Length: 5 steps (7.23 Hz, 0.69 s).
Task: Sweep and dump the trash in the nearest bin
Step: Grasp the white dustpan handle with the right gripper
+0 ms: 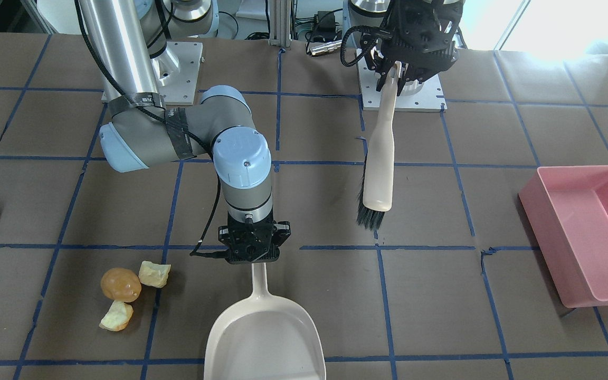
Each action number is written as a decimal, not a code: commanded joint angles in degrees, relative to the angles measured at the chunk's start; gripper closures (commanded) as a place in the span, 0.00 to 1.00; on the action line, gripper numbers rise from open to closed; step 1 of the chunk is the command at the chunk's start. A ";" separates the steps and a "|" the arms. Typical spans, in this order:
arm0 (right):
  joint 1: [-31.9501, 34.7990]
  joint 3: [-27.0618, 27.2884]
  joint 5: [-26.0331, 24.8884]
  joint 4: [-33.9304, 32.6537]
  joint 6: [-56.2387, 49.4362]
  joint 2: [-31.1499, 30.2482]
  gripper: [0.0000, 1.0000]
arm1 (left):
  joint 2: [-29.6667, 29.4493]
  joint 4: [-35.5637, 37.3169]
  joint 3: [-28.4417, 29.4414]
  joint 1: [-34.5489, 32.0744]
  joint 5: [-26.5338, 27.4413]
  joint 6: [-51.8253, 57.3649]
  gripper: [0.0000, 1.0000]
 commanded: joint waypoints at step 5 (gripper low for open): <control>-3.64 -2.94 0.20 6.39 -8.52 -4.33 1.00 | 0.05 -0.43 -0.01 0.08 0.09 0.00 0.99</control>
